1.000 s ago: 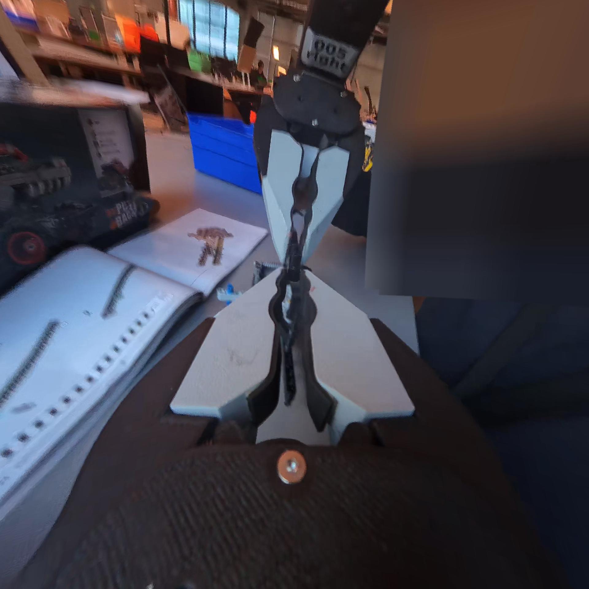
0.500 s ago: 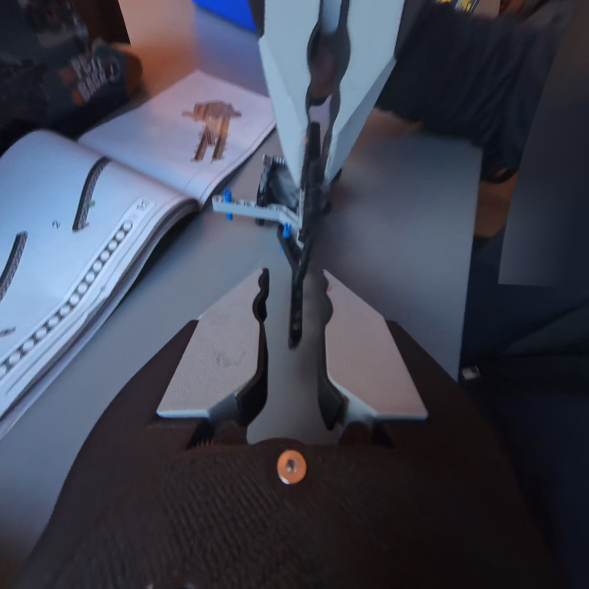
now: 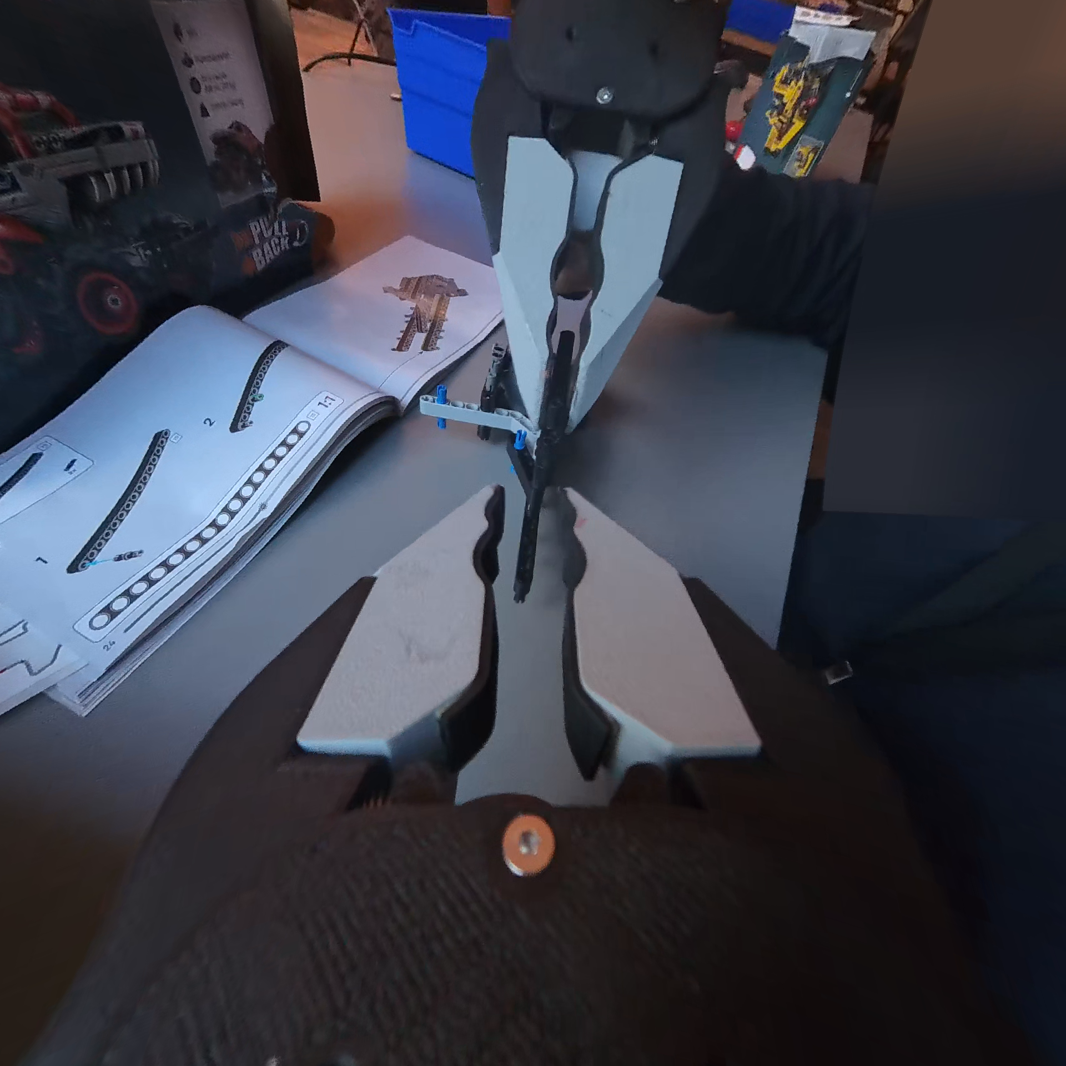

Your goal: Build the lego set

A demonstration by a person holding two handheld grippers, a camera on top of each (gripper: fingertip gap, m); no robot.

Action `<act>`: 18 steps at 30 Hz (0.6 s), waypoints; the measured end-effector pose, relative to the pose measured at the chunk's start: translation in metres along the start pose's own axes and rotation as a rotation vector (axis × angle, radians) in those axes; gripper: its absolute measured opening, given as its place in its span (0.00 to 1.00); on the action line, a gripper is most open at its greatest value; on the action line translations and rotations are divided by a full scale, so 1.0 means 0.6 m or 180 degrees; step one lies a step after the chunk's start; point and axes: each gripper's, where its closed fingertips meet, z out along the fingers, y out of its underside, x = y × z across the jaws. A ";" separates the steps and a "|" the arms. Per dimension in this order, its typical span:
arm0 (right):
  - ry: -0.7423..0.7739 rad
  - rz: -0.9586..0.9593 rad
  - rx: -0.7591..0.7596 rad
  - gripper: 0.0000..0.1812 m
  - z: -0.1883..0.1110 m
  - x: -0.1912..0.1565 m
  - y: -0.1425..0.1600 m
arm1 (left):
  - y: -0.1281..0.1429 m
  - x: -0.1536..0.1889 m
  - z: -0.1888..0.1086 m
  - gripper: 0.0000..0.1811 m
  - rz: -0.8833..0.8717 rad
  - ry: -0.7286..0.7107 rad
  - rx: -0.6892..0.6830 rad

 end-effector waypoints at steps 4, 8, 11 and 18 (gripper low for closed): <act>-0.0018 -0.0005 -0.0038 0.03 0.004 0.000 0.005 | -0.013 0.012 0.005 0.06 0.0016 0.0073 0.0085; -0.0003 -0.0035 -0.0025 0.03 0.002 -0.001 0.003 | -0.016 0.011 0.003 0.04 0.0065 0.0029 0.0061; 0.0031 -0.0051 -0.0030 0.03 0.000 0.000 0.003 | -0.012 0.009 0.001 0.05 0.0035 0.0015 0.0012; 0.0105 -0.0053 0.0095 0.03 -0.023 0.007 -0.012 | 0.019 0.002 -0.002 0.05 -0.0107 -0.0015 -0.0208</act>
